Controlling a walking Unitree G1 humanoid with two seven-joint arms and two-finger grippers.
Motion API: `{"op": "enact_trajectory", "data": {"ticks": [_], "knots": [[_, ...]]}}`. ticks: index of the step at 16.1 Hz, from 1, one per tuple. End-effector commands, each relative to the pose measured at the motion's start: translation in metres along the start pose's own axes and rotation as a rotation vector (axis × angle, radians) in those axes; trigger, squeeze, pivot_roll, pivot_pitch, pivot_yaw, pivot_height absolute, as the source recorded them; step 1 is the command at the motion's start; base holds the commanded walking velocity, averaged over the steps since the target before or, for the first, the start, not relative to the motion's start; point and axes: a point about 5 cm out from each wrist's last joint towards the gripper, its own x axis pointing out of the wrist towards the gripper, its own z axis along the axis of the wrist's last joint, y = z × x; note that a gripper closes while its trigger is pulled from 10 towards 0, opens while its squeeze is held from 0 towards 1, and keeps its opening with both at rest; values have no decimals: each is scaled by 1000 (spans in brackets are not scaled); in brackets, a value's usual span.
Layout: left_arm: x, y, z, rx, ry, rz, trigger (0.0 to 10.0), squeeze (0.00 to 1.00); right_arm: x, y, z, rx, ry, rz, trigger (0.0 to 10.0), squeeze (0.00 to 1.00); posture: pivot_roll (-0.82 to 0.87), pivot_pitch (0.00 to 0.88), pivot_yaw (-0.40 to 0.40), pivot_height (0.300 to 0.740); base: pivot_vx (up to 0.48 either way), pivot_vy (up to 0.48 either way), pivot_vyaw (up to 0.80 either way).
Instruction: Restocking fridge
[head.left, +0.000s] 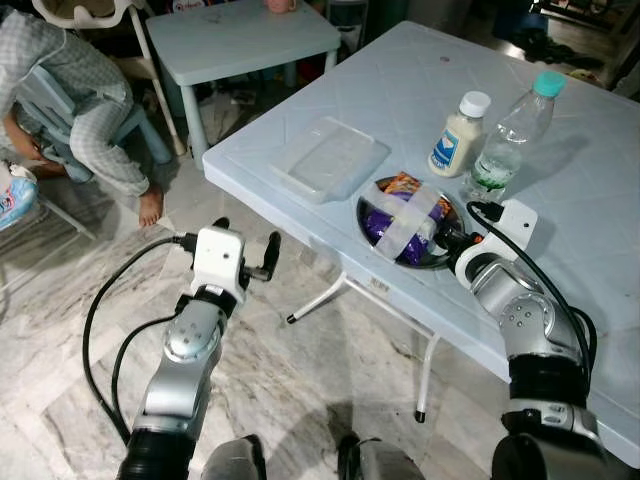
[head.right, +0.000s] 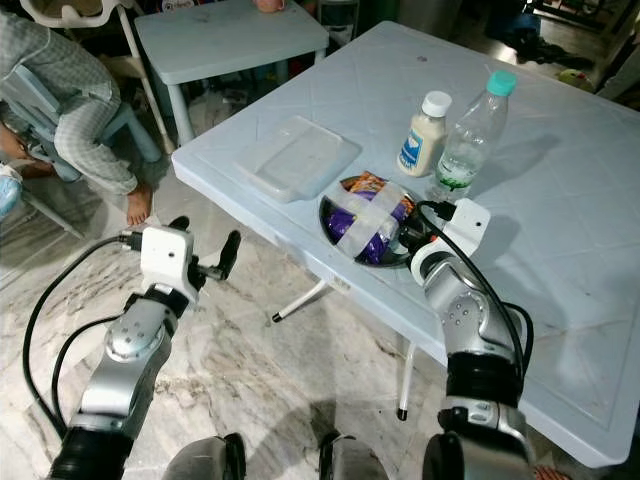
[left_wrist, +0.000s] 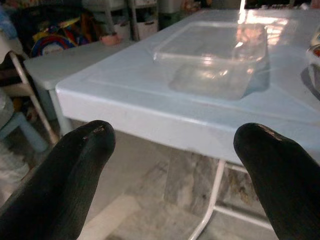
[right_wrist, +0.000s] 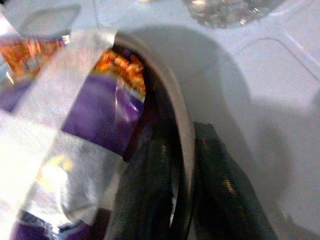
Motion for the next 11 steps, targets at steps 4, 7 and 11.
{"op": "enact_trajectory", "data": {"ticks": [4,7,11], "knots": [[-9,9,-8,-8,58,66,10000,0,-17,-5,-33,19,63,-61,0,0,51,120,0,740,0,0,0],[-13,10,-13,-9,76,73,10000,0,-32,3,-53,-7,43,6,10000,0,51,99,5,740,0,0,0],[-14,14,-16,-11,93,104,10000,0,-42,10,-54,-89,-45,120,10000,0,47,88,3,740,0,0,400]]}}
